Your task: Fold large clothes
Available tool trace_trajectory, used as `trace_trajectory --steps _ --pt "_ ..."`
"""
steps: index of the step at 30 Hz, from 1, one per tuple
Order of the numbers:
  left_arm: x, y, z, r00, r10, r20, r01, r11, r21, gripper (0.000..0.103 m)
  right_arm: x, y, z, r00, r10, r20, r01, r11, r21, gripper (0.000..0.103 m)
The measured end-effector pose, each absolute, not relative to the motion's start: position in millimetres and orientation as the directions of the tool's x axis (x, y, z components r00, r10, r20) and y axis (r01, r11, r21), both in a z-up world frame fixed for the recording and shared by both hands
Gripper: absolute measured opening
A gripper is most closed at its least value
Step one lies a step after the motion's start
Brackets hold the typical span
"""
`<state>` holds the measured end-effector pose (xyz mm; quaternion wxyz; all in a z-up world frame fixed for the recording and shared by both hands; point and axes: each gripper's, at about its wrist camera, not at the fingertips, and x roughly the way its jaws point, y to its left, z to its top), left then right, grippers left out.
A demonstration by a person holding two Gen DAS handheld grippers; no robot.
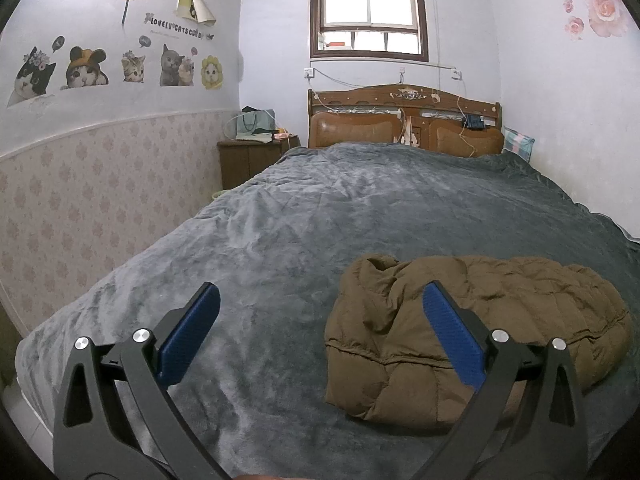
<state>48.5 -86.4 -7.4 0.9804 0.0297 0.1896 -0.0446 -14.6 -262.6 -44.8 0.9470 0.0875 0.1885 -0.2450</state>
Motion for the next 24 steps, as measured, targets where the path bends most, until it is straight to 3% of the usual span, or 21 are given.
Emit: trace_trajectory --steps 24 --pt "49.1 -84.8 -5.7 0.925 -0.076 -0.372 0.098 0.994 0.042 0.100 -14.9 -263.0 -44.5 0.809 -0.431 -0.401 0.497 0.865 0.074 0.101"
